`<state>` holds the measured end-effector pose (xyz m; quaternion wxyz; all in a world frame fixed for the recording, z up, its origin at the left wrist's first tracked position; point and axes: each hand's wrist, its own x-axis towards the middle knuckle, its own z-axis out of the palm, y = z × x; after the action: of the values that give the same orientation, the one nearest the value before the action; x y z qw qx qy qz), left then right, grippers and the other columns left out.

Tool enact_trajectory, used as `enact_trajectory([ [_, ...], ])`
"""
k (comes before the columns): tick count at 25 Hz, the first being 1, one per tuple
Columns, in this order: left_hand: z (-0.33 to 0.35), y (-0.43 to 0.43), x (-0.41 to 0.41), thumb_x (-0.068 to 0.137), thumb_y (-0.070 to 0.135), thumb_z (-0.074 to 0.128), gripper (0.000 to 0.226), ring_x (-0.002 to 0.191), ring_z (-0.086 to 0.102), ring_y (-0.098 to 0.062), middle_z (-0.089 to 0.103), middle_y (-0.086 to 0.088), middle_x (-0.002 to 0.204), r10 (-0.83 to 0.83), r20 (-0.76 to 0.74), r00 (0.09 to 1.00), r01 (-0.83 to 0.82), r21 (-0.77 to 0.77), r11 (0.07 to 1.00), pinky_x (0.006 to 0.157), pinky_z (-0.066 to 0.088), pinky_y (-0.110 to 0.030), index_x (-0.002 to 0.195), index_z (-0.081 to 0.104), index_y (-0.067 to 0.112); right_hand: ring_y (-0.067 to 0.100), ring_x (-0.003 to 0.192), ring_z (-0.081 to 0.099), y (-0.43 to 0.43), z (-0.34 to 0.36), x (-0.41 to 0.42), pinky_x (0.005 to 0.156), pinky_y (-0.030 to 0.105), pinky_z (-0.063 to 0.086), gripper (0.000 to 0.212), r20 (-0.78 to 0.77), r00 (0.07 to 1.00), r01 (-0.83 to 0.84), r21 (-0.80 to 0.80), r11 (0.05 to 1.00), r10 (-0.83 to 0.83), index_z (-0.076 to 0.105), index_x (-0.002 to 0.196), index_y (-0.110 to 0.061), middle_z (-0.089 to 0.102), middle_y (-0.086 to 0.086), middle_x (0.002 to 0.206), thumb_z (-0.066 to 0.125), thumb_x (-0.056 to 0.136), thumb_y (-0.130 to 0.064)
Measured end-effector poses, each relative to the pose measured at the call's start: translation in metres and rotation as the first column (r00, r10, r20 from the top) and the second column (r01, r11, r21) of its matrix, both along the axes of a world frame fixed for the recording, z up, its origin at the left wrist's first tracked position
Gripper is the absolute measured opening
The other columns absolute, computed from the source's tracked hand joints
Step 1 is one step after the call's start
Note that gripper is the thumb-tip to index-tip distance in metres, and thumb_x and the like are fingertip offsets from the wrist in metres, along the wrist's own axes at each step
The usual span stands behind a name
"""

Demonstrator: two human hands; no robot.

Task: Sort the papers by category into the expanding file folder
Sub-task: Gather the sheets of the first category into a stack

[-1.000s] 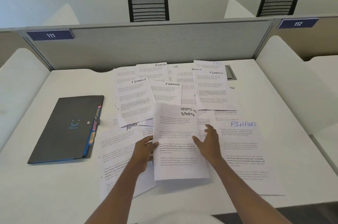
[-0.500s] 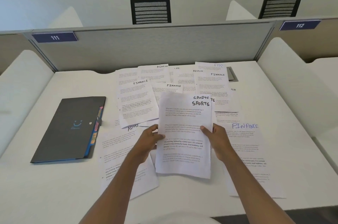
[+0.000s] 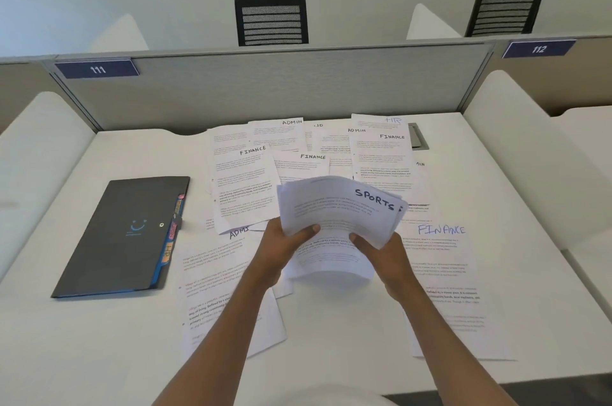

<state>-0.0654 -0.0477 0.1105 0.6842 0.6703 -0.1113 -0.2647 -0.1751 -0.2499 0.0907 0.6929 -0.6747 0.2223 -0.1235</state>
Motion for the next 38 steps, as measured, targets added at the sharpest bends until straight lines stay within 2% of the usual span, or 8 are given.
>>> enact_trajectory([
  [3,0.0,-0.003,-0.003,0.083,0.031,0.086,0.039,0.106,0.076,-0.024,0.08,0.001,0.116,0.04,0.034,0.999,-0.041,0.011,0.999,0.09,0.064,-0.048,0.12,0.075,0.031,0.013,0.099,0.074,0.003,0.0,0.002,0.074,0.024,0.06,0.036,0.021,0.998,0.052,0.034,0.998,-0.053,0.07,0.122,-0.017,0.078,-0.003,0.106,0.08,0.087,-0.018],
  [11,-0.013,-0.008,-0.007,0.082,0.029,0.087,0.042,0.108,0.075,-0.023,0.079,0.0,0.117,0.079,0.034,0.996,-0.079,-0.013,0.997,0.094,0.062,-0.055,0.123,0.075,0.029,0.016,0.1,0.073,0.0,-0.009,0.001,0.081,0.032,0.061,0.037,-0.002,0.996,0.084,0.06,0.995,-0.084,0.071,0.119,-0.021,0.078,-0.003,0.105,0.084,0.084,-0.021],
  [16,-0.021,-0.012,-0.009,0.085,0.028,0.085,0.038,0.109,0.074,-0.023,0.078,0.0,0.117,0.052,0.04,0.998,-0.051,-0.01,0.999,0.094,0.062,-0.055,0.118,0.074,0.043,0.014,0.102,0.072,0.001,-0.016,-0.002,0.08,0.031,0.062,0.038,0.01,0.996,0.087,0.066,0.994,-0.088,0.071,0.119,-0.022,0.078,-0.003,0.107,0.083,0.084,-0.019],
  [20,-0.032,-0.012,-0.009,0.088,0.023,0.084,0.036,0.107,0.074,-0.017,0.078,0.004,0.116,0.051,0.041,0.998,-0.053,0.047,0.998,0.097,0.061,-0.056,0.115,0.074,0.046,0.013,0.101,0.073,-0.003,-0.022,-0.002,0.079,0.027,0.061,0.033,-0.009,0.996,0.085,0.059,0.995,-0.084,0.072,0.112,-0.027,0.078,-0.007,0.105,0.084,0.083,-0.017],
  [26,-0.041,-0.011,-0.02,0.092,0.016,0.081,0.041,0.099,0.075,-0.012,0.08,0.01,0.108,0.086,0.055,0.995,-0.091,0.097,0.991,0.093,0.063,-0.052,0.103,0.075,0.054,0.012,0.101,0.073,-0.003,-0.03,-0.002,0.081,0.028,0.061,0.036,-0.029,0.996,0.084,0.039,0.996,-0.083,0.071,0.117,-0.023,0.078,-0.005,0.106,0.084,0.083,-0.02],
  [31,-0.054,-0.005,-0.025,0.091,0.026,0.081,0.029,0.102,0.075,-0.021,0.08,0.007,0.109,0.079,0.047,0.996,-0.086,0.174,0.981,0.09,0.063,-0.057,0.107,0.075,0.049,0.008,0.1,0.073,-0.002,-0.035,-0.003,0.08,0.022,0.06,0.029,-0.083,0.996,0.042,0.033,0.999,-0.039,0.073,0.113,-0.025,0.079,-0.006,0.105,0.082,0.085,-0.019],
  [35,-0.053,-0.002,-0.02,0.09,0.022,0.083,0.02,0.098,0.077,-0.012,0.081,0.011,0.106,0.088,0.036,0.995,-0.094,0.202,0.975,0.091,0.064,-0.045,0.105,0.077,0.034,0.009,0.099,0.074,-0.013,-0.025,0.001,0.084,0.023,0.057,0.031,-0.108,0.994,-0.025,-0.004,1.0,0.024,0.075,0.115,-0.017,0.079,-0.005,0.106,0.082,0.085,-0.023],
  [38,-0.046,0.005,-0.01,0.094,0.019,0.079,0.015,0.099,0.079,-0.013,0.082,0.008,0.105,0.014,0.034,0.999,-0.02,0.195,0.981,0.09,0.063,-0.036,0.109,0.08,0.025,0.016,0.098,0.076,-0.02,-0.017,0.008,0.085,0.031,0.06,0.038,-0.112,0.993,0.048,0.056,0.997,-0.042,0.074,0.117,-0.011,0.08,-0.001,0.106,0.085,0.082,-0.022],
])
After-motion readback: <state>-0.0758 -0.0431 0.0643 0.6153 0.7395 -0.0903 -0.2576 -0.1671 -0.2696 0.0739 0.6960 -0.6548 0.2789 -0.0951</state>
